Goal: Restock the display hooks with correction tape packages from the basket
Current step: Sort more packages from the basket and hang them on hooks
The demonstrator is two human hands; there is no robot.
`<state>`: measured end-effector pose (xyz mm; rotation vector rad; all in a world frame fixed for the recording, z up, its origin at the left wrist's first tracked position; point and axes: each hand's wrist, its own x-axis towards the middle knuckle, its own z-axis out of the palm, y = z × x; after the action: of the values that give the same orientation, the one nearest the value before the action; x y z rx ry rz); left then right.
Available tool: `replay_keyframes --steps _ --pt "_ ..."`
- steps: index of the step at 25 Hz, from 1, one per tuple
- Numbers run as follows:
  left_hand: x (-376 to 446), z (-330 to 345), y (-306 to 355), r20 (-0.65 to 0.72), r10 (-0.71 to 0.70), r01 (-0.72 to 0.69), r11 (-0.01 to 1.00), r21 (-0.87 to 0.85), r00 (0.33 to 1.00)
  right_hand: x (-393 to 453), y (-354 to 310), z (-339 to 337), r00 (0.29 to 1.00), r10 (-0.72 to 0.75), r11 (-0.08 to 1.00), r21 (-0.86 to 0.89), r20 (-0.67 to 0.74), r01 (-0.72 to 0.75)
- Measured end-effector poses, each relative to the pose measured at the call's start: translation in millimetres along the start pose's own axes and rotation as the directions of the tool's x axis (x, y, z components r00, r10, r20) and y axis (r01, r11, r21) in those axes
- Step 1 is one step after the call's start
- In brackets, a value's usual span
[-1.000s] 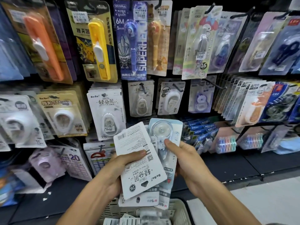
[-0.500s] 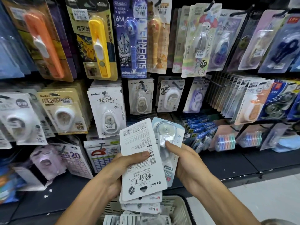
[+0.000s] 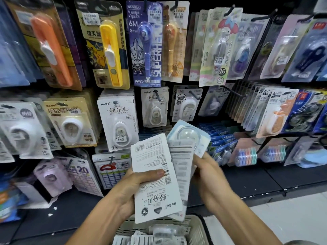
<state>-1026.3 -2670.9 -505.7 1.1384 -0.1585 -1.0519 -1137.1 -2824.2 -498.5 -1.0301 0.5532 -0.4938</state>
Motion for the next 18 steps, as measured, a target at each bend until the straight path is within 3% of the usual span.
replay_keyframes --steps 2,6,10,12,14,16,18 --pt "1 -2 3 -0.005 0.015 -0.015 1.0 -0.012 1.0 4 -17 -10 0.998 -0.067 0.998 0.0 -0.011 0.067" --pt "1 -5 5 -0.027 0.04 -0.04 0.999 -0.027 0.999 0 -32 -22 0.985 0.014 0.989 -0.145 0.172 0.011" --pt "3 2 -1 -0.033 0.03 -0.031 0.999 -0.014 0.999 -4 -27 -17 0.989 0.077 0.99 -0.127 0.123 -0.061" --pt "5 4 -4 -0.044 0.031 -0.032 0.999 -0.027 0.999 -6 -26 -15 0.997 0.067 0.992 -0.113 0.047 -0.062" --pt "6 4 -5 -0.056 0.026 -0.028 0.999 -0.041 0.998 -5 -24 -15 0.993 -0.028 0.997 -0.072 -0.118 0.02" --pt "6 6 -7 -0.061 0.017 -0.019 0.999 -0.042 0.998 -6 -20 -14 0.958 -0.152 0.988 -0.03 -0.244 0.149" --pt "6 9 -12 -0.072 0.01 -0.012 0.999 -0.031 0.997 -10 -12 -7 0.892 -0.313 0.95 -0.1 -0.327 0.296"
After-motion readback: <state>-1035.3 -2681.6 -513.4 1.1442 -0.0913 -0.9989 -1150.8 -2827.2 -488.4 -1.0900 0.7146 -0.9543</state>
